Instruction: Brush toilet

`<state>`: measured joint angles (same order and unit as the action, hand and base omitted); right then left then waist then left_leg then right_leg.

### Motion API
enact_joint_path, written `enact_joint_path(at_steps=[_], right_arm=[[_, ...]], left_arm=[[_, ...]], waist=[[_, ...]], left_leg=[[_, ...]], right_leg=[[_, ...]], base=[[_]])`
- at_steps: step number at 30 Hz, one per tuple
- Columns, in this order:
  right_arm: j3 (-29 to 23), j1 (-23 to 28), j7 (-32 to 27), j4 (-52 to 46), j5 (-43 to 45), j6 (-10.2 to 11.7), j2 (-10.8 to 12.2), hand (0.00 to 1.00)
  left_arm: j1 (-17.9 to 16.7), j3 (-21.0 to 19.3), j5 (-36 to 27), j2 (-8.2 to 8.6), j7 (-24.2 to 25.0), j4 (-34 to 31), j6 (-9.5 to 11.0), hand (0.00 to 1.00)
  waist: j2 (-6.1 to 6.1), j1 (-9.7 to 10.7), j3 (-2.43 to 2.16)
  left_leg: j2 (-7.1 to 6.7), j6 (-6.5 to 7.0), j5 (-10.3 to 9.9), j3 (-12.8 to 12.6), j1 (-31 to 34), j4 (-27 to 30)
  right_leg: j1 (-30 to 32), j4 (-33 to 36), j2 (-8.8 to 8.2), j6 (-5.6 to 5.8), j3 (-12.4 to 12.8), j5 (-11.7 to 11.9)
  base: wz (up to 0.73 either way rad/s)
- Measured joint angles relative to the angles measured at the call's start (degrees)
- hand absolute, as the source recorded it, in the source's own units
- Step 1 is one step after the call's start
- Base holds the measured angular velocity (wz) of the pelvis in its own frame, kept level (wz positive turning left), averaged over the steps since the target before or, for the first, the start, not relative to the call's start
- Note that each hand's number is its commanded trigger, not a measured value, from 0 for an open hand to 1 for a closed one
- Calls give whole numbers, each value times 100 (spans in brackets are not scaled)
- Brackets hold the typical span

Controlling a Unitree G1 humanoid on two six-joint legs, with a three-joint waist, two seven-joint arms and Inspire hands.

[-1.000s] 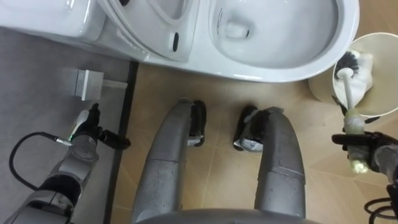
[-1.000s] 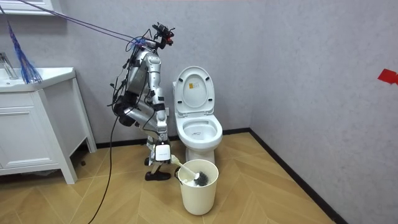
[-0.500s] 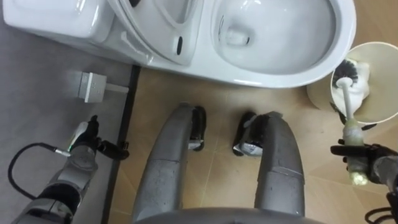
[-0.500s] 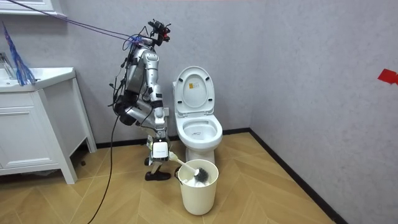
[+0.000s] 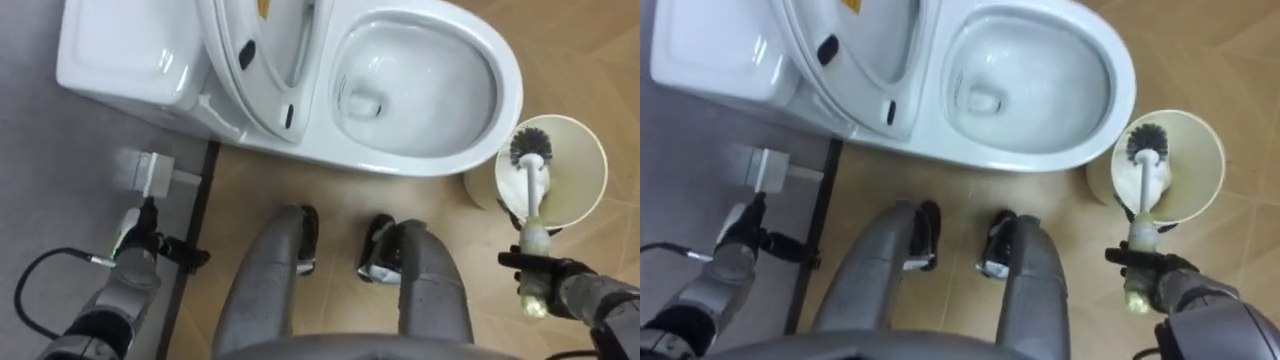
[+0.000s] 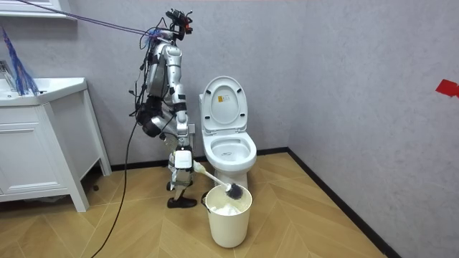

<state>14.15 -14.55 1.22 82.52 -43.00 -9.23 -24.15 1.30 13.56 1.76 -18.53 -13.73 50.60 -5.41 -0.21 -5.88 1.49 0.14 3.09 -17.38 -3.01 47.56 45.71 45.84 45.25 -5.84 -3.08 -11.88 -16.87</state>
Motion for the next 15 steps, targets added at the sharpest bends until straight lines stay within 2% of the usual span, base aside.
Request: enact_joint_path(at_steps=[5, 9, 12, 15], right_arm=[[-133, 113, -105, 4, -28, 49, 186, 100], [-423, 287, -131, 6, -383, 246, 412, 100], [-432, 460, -104, 4, -476, 312, 486, 100], [-552, 633, -108, -4, -438, 324, 580, 100]], left_arm=[[-216, -146, -9, 62, -98, 41, 91, 0], [-390, -484, -8, 227, -102, 52, 243, 0], [-486, -574, -12, 235, -101, 51, 311, 0], [-624, -688, -9, 238, -81, 57, 340, 0]], waist=[[-13, 70, 5], [-51, 86, 4], [-56, 118, -5], [-71, 118, -20]], left_leg=[[1, -3, 59, 67, -766, -528], [11, -12, 86, 67, -1374, -975], [-2, -20, 105, 82, -1736, -1265], [-6, -26, 125, 80, -2138, -1539]], right_leg=[[-818, -588, 40, 52, -104, 73], [-1429, -1068, 106, 102, -121, 123], [-1818, -1365, 101, 115, -238, 139], [-2235, -1668, 143, 138, -247, 153]], base=[[5], [2], [5], [3]])
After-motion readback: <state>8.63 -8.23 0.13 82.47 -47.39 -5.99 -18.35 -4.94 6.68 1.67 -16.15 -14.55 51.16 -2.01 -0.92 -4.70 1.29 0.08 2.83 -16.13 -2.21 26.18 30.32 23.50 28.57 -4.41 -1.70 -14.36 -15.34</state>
